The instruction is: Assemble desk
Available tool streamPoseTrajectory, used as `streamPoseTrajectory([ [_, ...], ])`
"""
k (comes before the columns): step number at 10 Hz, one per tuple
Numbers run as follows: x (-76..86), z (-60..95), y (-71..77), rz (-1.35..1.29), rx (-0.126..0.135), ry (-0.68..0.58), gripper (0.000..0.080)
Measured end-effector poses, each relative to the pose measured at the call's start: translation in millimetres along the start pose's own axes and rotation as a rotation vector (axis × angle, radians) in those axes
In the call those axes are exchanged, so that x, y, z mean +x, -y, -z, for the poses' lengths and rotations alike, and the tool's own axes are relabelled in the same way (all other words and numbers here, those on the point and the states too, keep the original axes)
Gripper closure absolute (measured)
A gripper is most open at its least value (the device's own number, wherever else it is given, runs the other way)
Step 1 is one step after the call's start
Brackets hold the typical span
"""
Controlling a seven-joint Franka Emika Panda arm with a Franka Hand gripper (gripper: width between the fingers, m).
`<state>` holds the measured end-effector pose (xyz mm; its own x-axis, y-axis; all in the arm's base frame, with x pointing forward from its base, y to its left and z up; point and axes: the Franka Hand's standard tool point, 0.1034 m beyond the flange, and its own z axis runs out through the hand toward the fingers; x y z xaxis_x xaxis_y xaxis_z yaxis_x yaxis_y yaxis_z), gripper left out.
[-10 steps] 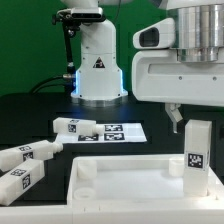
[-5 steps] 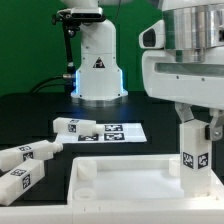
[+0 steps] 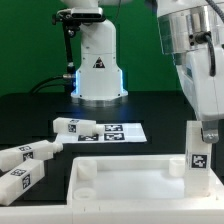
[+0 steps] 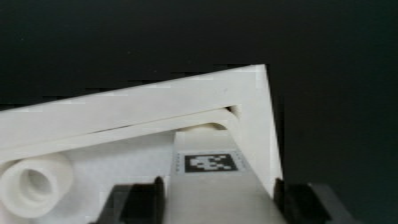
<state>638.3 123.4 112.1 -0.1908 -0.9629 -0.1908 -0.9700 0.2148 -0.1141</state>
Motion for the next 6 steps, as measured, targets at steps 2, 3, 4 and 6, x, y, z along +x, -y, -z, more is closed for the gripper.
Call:
streamPoseTrajectory([
  [2, -0.9, 0.1, -3.7, 0.269, -0.035, -0.005, 0.0513],
  [3, -0.1, 2.8, 0.0, 0.491, -0.035, 0.001, 0.0336],
  [4, -1.4, 3.9, 0.8, 0.640, -0.041, 0.009, 0.0216],
  [6, -0.5, 3.2, 0.2, 0.742, -0.041, 0.010, 0.0163],
])
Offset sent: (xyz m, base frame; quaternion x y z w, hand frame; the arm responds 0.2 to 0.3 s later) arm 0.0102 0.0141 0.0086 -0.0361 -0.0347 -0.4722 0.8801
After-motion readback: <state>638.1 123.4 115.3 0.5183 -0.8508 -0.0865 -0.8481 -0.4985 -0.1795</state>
